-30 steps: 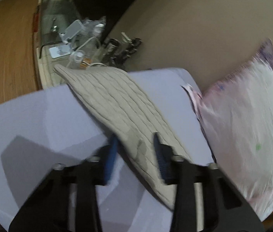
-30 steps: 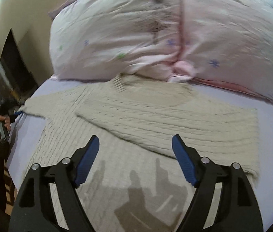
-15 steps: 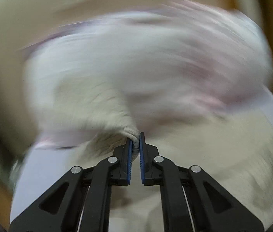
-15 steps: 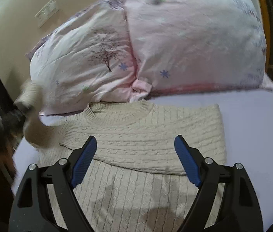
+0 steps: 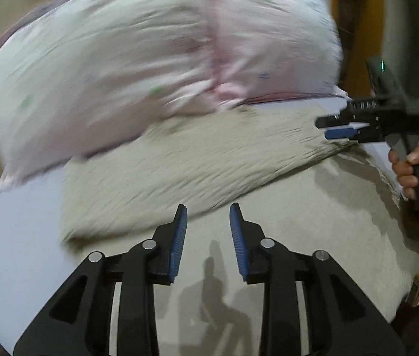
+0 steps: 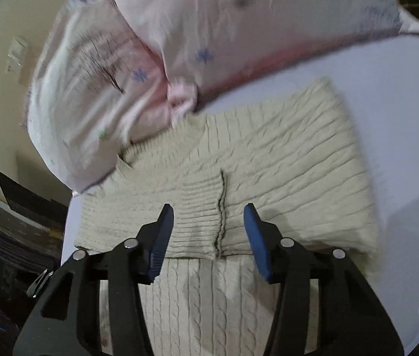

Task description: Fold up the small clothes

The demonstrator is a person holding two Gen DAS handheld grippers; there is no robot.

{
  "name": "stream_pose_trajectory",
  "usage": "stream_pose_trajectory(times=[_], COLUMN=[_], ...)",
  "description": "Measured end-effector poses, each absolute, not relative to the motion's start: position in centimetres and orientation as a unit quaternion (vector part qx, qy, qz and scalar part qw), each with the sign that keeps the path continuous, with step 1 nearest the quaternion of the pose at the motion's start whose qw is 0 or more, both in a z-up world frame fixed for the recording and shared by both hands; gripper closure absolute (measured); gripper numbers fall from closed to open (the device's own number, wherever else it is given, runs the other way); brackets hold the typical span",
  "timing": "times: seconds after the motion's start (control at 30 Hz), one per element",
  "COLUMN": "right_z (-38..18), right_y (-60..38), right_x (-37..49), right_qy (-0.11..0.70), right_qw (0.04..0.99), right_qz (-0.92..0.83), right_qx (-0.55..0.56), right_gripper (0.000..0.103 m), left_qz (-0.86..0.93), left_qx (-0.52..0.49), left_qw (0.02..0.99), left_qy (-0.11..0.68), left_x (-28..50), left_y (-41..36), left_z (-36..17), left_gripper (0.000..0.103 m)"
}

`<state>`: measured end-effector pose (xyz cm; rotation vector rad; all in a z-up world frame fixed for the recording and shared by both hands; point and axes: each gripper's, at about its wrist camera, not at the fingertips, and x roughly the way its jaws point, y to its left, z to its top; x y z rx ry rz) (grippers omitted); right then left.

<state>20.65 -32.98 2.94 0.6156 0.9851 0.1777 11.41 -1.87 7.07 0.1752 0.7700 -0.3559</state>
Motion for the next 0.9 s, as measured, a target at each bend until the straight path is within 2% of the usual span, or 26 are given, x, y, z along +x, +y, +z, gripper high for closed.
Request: stream_pose_trajectory(times=[0.03,0.07,0.1,0.13,0.27,0.37,0.4,0.5,0.53,0.57,0.67,0.77,0.9], right_z=[2.4,1.9,1.8,2.0,4.1,5.7,5.5,4.8,5.2,5.9,8.5,9.7,8.7], right_y=[-32.3,-31.1,-30.0,-29.1,-29.5,-32.7,-33.2,-33.9,-33.8,-34.0,-34.9,-36.8,-38.8], right_x=[21.1,21.6,21.7,21.6,21.3,20.9,21.0,19.4,18.4,17.0,11.2,4.4,-2.8], right_qy=[0.475,0.485,0.487,0.521,0.479,0.437,0.440,0.477,0.477,0.472,0.449,0.469,0.506], right_qw=[0.830,0.832,0.840,0.826,0.854,0.880,0.882,0.861,0.861,0.863,0.872,0.851,0.816], right_qz=[0.084,0.083,0.077,0.097,0.081,-0.009,-0.036,-0.036,-0.023,-0.005,0.060,0.104,0.107], right_qx=[0.280,0.257,0.228,0.194,0.185,0.184,0.164,0.173,0.177,0.181,0.188,0.211,0.256], right_gripper=[0.061,0.075,0.081,0.095,0.097,0.096,0.095,0.078,0.051,0.028,0.027,0.027,0.027], left_qz=[-0.162,-0.141,-0.131,-0.119,-0.098,-0.110,-0.116,-0.135,-0.146,-0.160,-0.192,-0.206,-0.213], left_qx=[0.077,0.062,0.054,0.044,-0.003,-0.039,-0.047,-0.060,-0.066,-0.075,-0.101,-0.111,-0.115], left_qw=[0.909,0.911,0.912,0.914,0.913,0.905,0.902,0.897,0.895,0.891,0.878,0.864,0.842], left_qy=[0.376,0.382,0.384,0.387,0.396,0.410,0.413,0.417,0.417,0.419,0.428,0.445,0.482], left_x=[10.6,9.8,9.7,9.3,8.1,7.3,7.0,5.9,5.5,4.8,2.4,-0.2,-3.1], left_y=[-0.9,1.2,2.4,3.8,8.0,9.6,9.8,9.9,10.0,10.2,11.3,12.5,13.2], left_z=[7.0,7.0,7.0,7.0,7.1,6.8,6.8,6.7,6.7,6.8,6.6,6.2,4.8], left_gripper=[0.072,0.068,0.064,0.063,0.063,0.061,0.061,0.061,0.061,0.061,0.058,0.053,0.052])
